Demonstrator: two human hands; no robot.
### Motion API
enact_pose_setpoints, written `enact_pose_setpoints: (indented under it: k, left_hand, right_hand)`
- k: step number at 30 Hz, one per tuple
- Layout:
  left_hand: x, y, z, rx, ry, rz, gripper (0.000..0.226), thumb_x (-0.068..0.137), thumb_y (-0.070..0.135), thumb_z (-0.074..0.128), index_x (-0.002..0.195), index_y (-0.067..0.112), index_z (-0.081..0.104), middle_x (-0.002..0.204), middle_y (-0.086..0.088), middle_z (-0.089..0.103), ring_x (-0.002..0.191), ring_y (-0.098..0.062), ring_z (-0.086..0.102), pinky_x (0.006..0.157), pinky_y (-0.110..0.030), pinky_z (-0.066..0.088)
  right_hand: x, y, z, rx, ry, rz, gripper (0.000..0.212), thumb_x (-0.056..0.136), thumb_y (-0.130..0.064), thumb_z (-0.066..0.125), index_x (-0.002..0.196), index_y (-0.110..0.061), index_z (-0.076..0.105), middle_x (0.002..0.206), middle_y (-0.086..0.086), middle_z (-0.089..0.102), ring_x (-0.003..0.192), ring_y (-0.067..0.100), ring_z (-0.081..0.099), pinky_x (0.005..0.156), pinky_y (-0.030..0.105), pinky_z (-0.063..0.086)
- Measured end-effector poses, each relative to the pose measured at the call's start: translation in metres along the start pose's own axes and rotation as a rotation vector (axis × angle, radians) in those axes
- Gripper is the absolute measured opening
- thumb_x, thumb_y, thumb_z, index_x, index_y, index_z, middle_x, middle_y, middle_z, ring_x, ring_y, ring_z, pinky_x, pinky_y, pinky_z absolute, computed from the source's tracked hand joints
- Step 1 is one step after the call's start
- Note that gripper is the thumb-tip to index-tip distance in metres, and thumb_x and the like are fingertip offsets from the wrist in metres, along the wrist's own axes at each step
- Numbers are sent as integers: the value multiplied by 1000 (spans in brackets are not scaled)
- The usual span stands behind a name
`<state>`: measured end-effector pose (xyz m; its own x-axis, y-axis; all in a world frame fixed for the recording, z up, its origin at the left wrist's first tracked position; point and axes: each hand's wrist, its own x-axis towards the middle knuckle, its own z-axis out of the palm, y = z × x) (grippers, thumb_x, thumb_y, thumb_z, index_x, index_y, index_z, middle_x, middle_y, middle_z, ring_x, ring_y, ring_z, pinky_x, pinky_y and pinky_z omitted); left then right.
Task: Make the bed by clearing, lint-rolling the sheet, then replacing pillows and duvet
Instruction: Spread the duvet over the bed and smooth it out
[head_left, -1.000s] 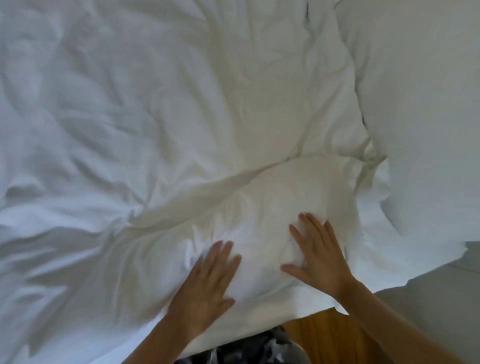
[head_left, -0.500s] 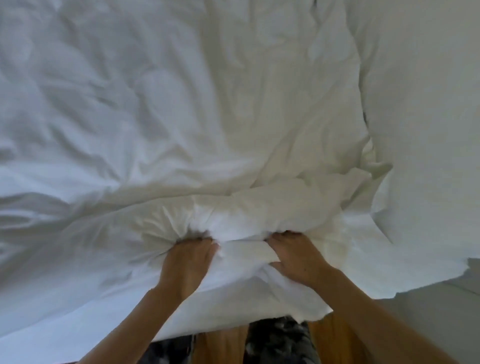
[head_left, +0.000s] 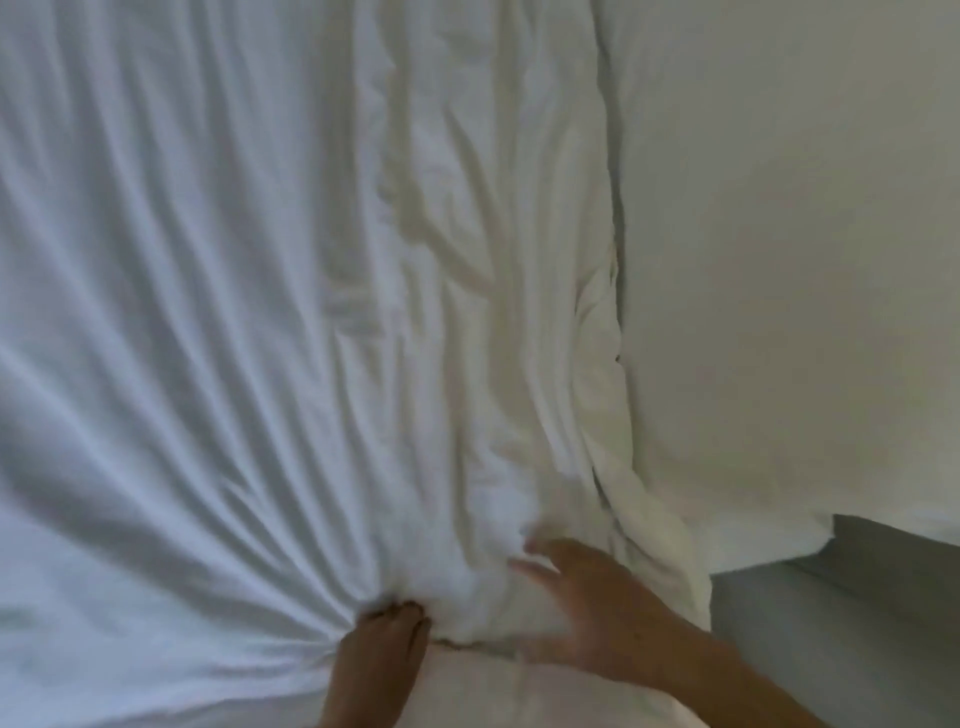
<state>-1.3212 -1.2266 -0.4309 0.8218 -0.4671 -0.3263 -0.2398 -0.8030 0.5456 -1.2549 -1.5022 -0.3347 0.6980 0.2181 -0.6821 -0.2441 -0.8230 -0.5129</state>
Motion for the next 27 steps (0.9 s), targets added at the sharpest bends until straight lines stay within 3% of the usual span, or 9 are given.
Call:
enact_pose_setpoints:
  k: [3, 5, 8, 11, 14, 17, 20, 23, 27]
  left_hand:
    - [17, 52, -14, -163, 276, -14, 30, 100, 41, 34, 98, 21, 57, 90, -1, 70, 84, -12, 55, 67, -23, 43]
    - [26, 80, -14, -193, 287, -43, 39, 95, 46, 43, 117, 16, 52, 114, -9, 65, 104, -18, 54, 81, -22, 45]
    - [56, 98, -2, -197, 122, -287, 87, 80, 62, 52, 144, 5, 35, 146, -20, 41, 130, -31, 41, 100, -37, 43]
    - [94, 105, 10, -111, -48, -458, 105, 67, 66, 62, 143, -3, 37, 139, -27, 44, 126, -41, 46, 93, -49, 48]
    - [119, 106, 10, -93, -70, -501, 76, 58, 24, 79, 123, -5, 51, 109, -23, 60, 92, -40, 63, 69, -44, 55]
    - [127, 101, -7, -201, 19, -516, 42, 62, -8, 64, 102, 4, 60, 81, -10, 66, 68, -29, 66, 56, -34, 52]
    - [125, 89, -29, -374, 17, -640, 22, 69, -8, 48, 73, 13, 56, 60, -1, 59, 55, -21, 57, 50, -25, 40]
    - [110, 81, -45, -591, 40, -686, 17, 60, -1, 43, 53, 15, 41, 41, 8, 39, 40, -11, 35, 38, -20, 26]
    - [109, 86, -46, -588, 79, -679, 21, 59, -4, 41, 52, 16, 39, 41, 9, 32, 42, -11, 29, 38, -20, 25]
  right_hand:
    - [39, 5, -23, 133, 773, 196, 79, 83, -68, 50, 146, -24, 31, 145, 3, 43, 131, 14, 39, 108, 38, 36]
    - [76, 11, -32, 510, 916, 423, 97, 73, -61, 64, 150, -17, 24, 148, 6, 39, 134, 18, 39, 110, 40, 35]
    - [130, 14, -44, 647, 911, 657, 104, 70, -61, 72, 147, -7, 29, 144, 12, 42, 131, 27, 43, 109, 40, 36]
    - [140, 7, -41, 522, 804, 724, 98, 67, -66, 71, 138, -6, 39, 133, 11, 50, 120, 30, 52, 98, 36, 40]
    - [147, -3, -43, 509, 664, 679, 102, 65, -69, 70, 139, -7, 36, 132, 8, 54, 119, 28, 54, 100, 36, 42]
    - [151, -31, -33, 526, 623, 579, 89, 66, -72, 67, 128, -11, 46, 117, 2, 60, 107, 24, 60, 92, 36, 47]
    - [150, -51, -17, 232, 713, 463, 81, 68, -75, 62, 113, -9, 56, 106, 4, 60, 97, 25, 59, 85, 37, 47]
    - [146, -36, -14, 102, 835, 482, 77, 68, -72, 63, 115, -11, 61, 121, 12, 56, 114, 32, 49, 98, 41, 37]
    - [142, -23, -22, 478, 738, 564, 115, 65, -67, 72, 153, -21, 13, 150, 13, 31, 136, 33, 32, 109, 44, 30]
